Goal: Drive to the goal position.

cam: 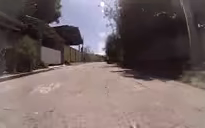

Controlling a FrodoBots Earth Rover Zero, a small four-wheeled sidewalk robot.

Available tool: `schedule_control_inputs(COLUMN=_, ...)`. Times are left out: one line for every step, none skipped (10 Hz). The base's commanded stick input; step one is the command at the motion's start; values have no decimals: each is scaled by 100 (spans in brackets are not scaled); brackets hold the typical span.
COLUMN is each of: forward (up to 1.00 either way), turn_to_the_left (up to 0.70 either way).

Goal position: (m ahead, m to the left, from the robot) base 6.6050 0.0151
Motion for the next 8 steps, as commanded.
schedule_control_inputs(forward=100, turn_to_the_left=0)
schedule_control_inputs(forward=100, turn_to_the_left=0)
schedule_control_inputs(forward=100, turn_to_the_left=0)
schedule_control_inputs(forward=100, turn_to_the_left=0)
schedule_control_inputs(forward=100, turn_to_the_left=0)
schedule_control_inputs(forward=100, turn_to_the_left=0)
schedule_control_inputs(forward=100, turn_to_the_left=0)
schedule_control_inputs(forward=100, turn_to_the_left=0)
